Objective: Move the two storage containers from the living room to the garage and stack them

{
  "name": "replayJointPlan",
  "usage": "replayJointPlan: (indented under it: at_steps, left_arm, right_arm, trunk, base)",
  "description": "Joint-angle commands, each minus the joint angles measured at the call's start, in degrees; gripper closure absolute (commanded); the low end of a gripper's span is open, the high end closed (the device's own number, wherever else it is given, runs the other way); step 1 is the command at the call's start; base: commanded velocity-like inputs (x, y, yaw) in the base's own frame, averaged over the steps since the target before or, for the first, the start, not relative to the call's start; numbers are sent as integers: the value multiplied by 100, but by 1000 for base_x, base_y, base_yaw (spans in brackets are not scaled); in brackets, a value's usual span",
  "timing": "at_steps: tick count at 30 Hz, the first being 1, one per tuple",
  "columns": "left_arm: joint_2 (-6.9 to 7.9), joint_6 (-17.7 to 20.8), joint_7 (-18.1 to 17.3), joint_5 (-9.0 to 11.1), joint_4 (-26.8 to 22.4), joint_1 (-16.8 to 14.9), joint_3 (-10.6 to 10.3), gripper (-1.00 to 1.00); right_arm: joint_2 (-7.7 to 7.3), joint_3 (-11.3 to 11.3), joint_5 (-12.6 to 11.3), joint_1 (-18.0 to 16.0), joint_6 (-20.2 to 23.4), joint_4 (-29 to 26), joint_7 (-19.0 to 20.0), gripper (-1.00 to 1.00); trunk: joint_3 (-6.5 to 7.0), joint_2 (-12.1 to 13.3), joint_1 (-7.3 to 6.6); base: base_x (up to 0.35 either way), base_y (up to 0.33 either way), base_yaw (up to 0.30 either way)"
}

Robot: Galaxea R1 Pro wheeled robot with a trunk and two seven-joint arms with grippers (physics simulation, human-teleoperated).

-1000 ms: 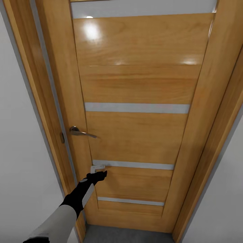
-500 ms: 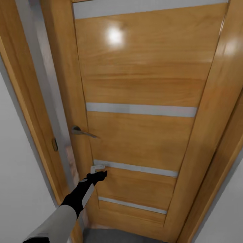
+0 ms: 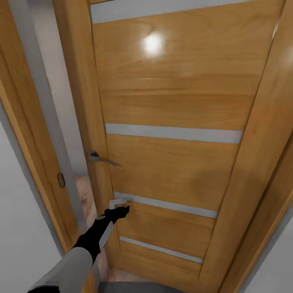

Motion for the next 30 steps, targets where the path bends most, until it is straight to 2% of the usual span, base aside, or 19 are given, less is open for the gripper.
replayJointPlan:
  at_steps: [1,15,23,30]
  left_arm:
    - [-6,37,8,30,-16,0,26,-100]
    - [-15,33,-1,24,-16,1,22,-100]
    - [-13,37,-1,24,-16,-3,22,-100]
    - [-20,33,-1,24,-16,0,22,-100]
  right_arm:
    - [-2,27,-8,3,-5,-16,6,-100]
    - [-2,27,-2,3,-5,-32,4,-100]
    - [-2,27,-14,3,-5,-29,4,-100]
    - [-2,27,-23,3,-5,-29,4,-100]
  trunk:
    - [-4,-2,3]
    - [-4,-2,3]
    - [-4,-2,3]
    - [-4,-2,3]
  base:
    - [193,0,0]
    - [33,0,0]
    - [241,0,0]
    - [39,0,0]
